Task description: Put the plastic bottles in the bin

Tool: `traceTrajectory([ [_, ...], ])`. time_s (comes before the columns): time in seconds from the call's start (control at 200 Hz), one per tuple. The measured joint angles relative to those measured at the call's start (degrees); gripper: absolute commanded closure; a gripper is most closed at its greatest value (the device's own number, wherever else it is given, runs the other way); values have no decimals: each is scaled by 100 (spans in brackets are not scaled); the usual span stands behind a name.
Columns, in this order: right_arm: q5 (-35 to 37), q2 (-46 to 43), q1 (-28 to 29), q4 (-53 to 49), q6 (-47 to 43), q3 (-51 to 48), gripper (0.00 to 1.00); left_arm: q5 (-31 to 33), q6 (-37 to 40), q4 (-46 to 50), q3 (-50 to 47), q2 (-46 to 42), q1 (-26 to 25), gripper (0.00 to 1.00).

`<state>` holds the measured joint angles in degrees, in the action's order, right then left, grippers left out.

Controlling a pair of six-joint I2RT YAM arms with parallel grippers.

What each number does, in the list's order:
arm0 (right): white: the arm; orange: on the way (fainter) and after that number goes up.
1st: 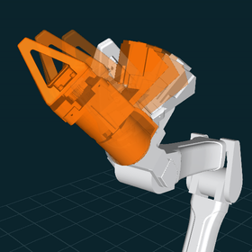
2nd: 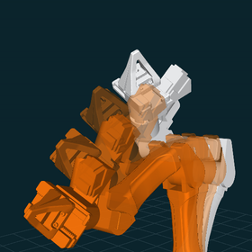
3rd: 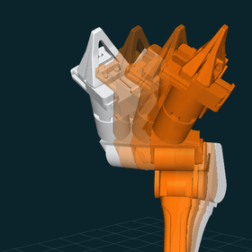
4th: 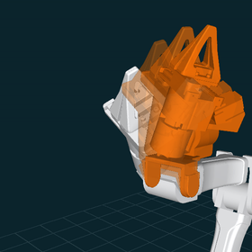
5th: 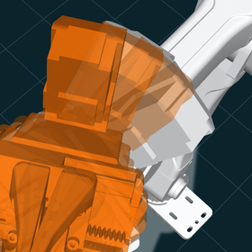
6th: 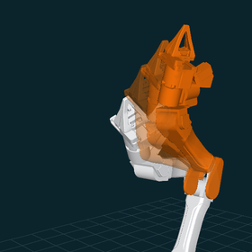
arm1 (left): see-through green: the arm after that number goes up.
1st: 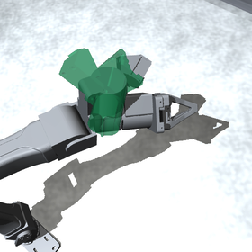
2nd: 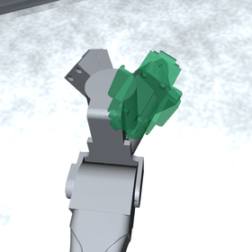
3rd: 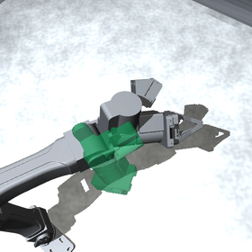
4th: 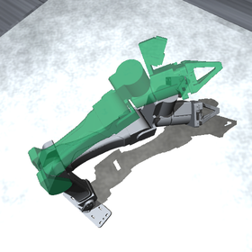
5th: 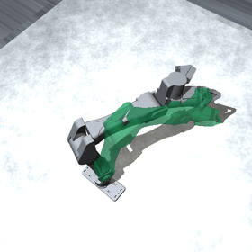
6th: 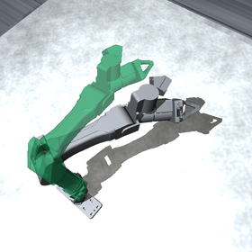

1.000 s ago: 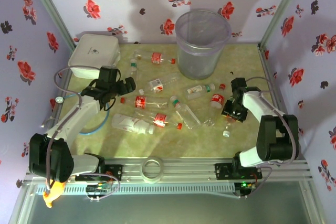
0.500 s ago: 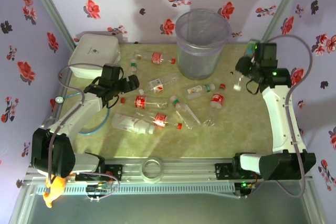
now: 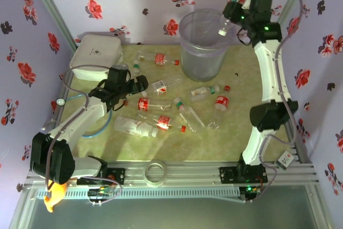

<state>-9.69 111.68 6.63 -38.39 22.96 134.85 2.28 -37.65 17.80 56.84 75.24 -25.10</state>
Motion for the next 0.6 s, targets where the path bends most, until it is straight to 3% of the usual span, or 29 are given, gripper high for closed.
traceTrajectory([
  [0.13,-243,966,181,-140,-2,905,59,0,-63,-33,0,0,-72,3],
  [0.26,-409,1550,293,-289,-59,1207,58,0,-120,-116,-33,0,-116,3],
  [0.6,-393,1773,485,-431,-448,107,56,0,-146,-157,-66,2,-127,3],
])
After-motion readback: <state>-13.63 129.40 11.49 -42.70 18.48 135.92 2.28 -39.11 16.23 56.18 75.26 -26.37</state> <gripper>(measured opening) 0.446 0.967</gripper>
